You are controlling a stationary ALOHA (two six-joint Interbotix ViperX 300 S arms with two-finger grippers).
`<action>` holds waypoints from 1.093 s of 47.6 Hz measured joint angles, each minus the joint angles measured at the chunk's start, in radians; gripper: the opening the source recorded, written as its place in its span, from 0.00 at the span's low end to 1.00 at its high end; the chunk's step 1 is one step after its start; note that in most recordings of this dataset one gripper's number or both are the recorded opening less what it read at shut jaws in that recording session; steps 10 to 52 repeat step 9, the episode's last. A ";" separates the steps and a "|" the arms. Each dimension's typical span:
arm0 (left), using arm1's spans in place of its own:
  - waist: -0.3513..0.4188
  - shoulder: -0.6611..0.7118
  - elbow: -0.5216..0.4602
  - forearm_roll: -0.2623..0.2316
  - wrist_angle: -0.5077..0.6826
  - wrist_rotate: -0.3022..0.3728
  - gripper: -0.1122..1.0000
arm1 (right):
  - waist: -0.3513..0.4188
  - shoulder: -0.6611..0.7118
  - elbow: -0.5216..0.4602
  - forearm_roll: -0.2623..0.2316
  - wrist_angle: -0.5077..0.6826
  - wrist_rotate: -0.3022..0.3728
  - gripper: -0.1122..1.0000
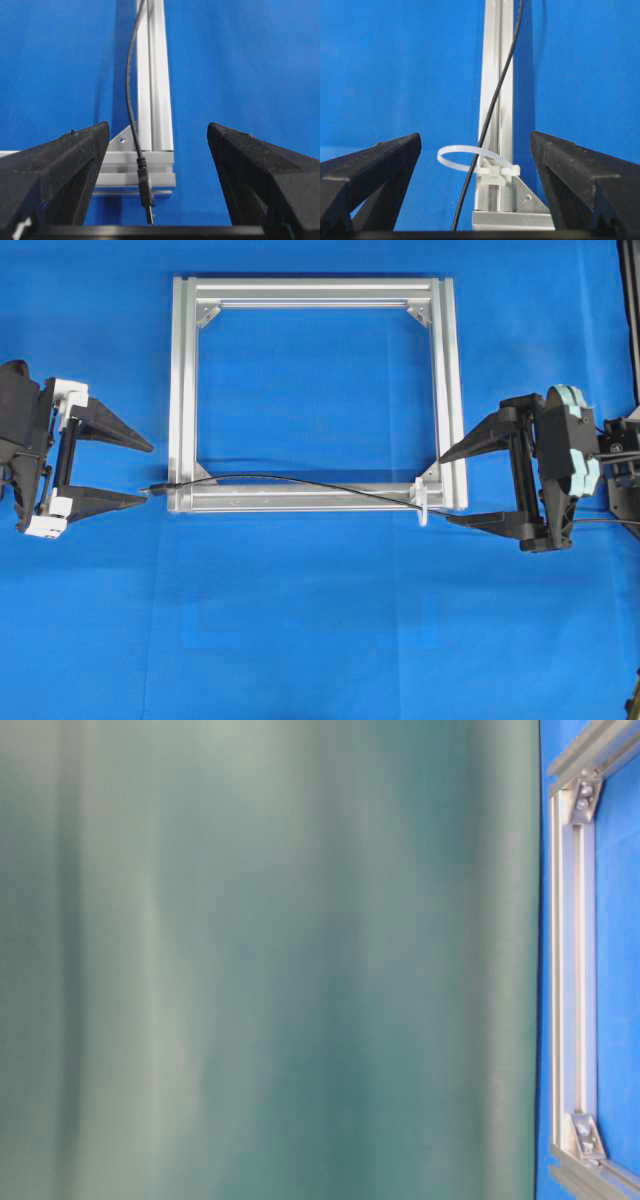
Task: Insert the wire through the string loop located on the right side.
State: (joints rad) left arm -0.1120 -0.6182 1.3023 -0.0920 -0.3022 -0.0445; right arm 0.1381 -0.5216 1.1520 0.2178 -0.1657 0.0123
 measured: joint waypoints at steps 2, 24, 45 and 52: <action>0.000 0.002 0.000 0.000 0.000 0.000 0.76 | 0.002 0.000 0.000 0.000 0.000 0.000 0.92; 0.002 0.000 0.000 0.000 0.000 0.000 0.76 | 0.002 0.000 0.000 0.000 0.002 0.000 0.92; 0.002 0.000 0.000 0.000 0.000 0.000 0.76 | 0.002 0.000 0.000 0.000 0.002 0.000 0.92; 0.002 0.000 0.000 0.000 0.000 0.000 0.76 | 0.002 0.000 0.000 0.000 0.002 0.000 0.92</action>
